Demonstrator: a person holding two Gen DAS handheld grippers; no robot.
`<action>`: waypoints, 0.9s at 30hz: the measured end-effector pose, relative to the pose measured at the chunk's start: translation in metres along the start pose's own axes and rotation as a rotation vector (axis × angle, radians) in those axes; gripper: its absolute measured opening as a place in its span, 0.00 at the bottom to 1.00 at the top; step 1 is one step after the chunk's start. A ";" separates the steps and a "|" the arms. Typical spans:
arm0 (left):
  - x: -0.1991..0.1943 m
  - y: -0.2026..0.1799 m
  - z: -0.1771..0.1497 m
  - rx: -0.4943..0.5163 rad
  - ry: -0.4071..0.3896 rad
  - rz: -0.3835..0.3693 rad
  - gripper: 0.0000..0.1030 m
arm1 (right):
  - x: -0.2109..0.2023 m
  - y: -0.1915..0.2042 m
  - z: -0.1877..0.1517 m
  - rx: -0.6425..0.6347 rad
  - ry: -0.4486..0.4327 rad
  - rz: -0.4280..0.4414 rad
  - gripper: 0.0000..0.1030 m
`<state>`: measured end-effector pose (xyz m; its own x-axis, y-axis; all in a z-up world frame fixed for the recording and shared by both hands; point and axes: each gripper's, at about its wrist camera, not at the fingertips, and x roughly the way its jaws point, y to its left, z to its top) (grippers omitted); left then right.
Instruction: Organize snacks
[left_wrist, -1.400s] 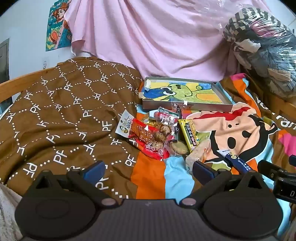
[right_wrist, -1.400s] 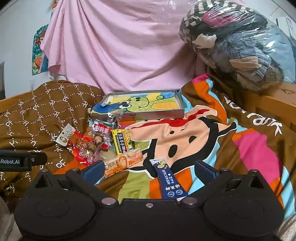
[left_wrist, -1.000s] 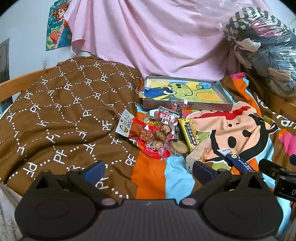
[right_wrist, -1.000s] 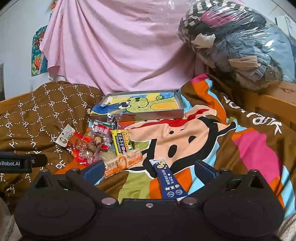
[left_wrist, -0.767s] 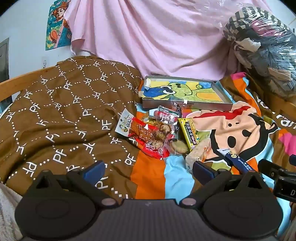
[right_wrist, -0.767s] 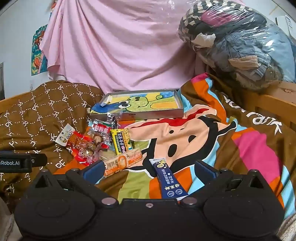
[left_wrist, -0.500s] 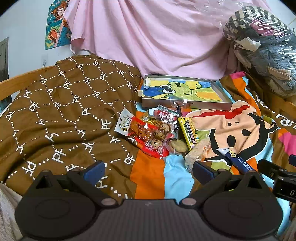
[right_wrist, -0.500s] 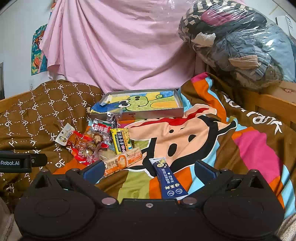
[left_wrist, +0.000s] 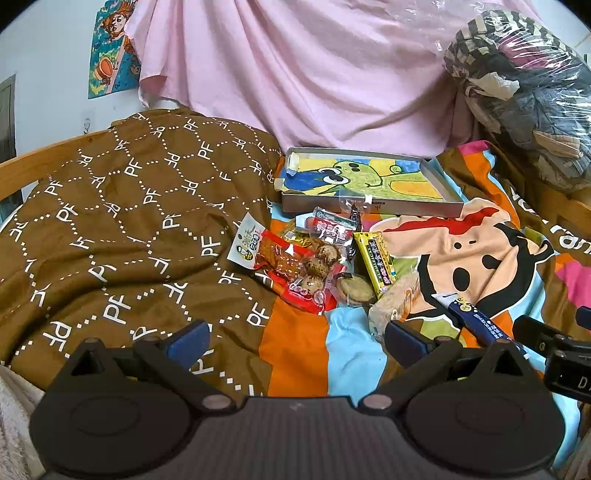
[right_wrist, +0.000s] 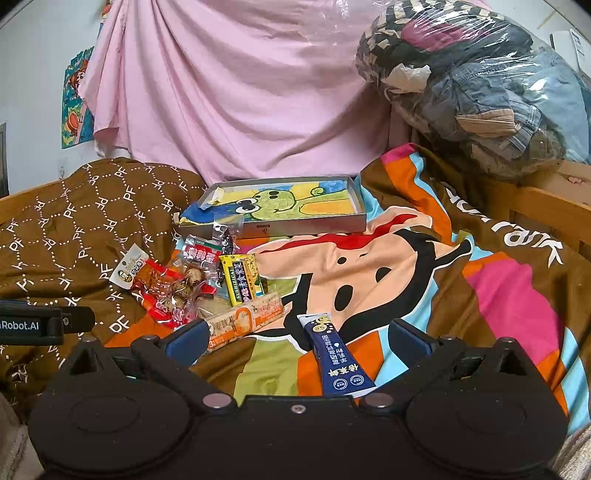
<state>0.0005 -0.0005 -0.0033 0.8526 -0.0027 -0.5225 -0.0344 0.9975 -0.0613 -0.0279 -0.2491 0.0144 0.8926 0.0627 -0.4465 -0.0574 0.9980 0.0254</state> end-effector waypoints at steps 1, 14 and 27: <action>0.000 0.000 0.001 0.000 0.001 0.000 1.00 | 0.000 0.000 0.000 0.000 0.001 0.000 0.99; 0.000 0.000 0.001 0.000 0.003 -0.001 1.00 | 0.001 0.001 0.001 -0.003 0.004 -0.002 0.99; 0.004 -0.003 -0.003 0.005 0.018 0.009 1.00 | 0.005 0.000 -0.003 -0.002 0.027 -0.009 0.99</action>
<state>0.0020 -0.0038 -0.0079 0.8427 0.0046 -0.5384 -0.0388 0.9979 -0.0522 -0.0253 -0.2488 0.0094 0.8806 0.0534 -0.4709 -0.0504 0.9985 0.0190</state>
